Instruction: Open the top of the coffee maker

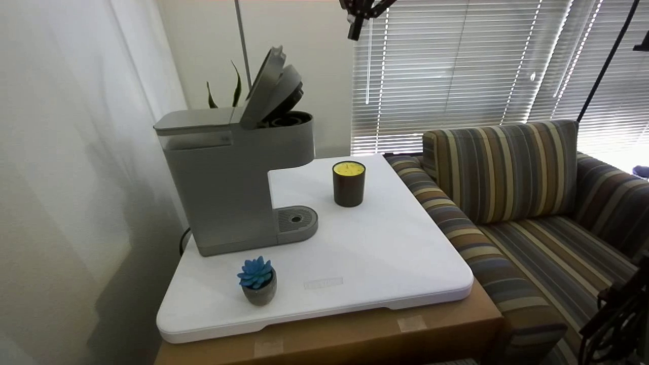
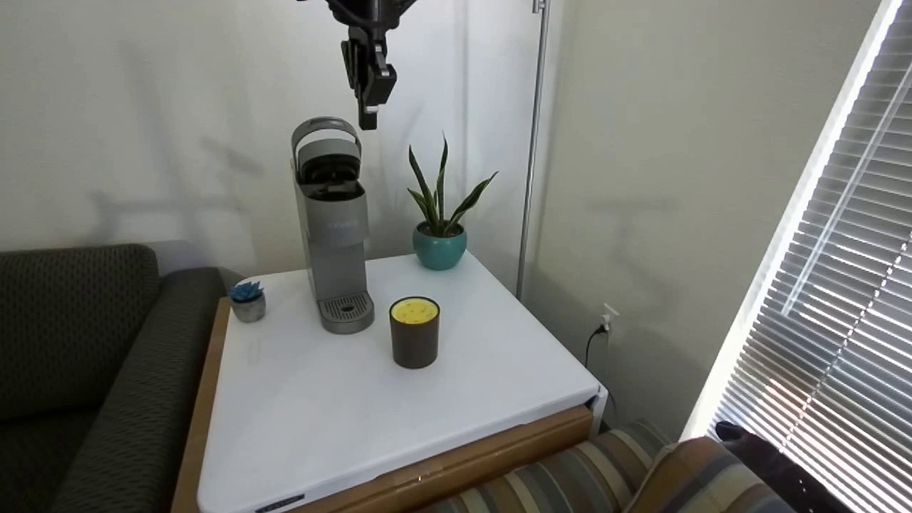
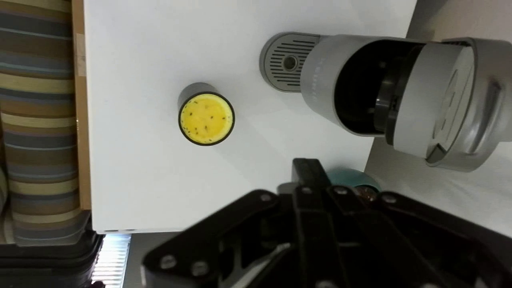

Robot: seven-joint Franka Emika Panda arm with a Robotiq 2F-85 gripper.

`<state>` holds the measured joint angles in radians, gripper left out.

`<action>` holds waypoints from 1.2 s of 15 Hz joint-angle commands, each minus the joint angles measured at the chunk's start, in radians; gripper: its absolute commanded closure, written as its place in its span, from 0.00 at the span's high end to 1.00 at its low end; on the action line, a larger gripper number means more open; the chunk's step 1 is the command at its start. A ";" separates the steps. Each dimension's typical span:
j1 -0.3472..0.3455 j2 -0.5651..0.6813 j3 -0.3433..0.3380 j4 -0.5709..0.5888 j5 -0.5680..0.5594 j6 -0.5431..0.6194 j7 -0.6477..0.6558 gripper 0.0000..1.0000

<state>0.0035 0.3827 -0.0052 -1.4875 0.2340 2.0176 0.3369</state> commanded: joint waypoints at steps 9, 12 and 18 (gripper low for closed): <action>0.047 -0.024 -0.012 0.066 -0.147 -0.165 0.081 0.71; 0.049 -0.025 -0.008 0.076 -0.135 -0.198 0.101 0.92; 0.047 -0.022 -0.006 0.088 -0.117 -0.223 0.123 1.00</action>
<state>0.0490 0.3661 -0.0052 -1.4101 0.1054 1.8343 0.4451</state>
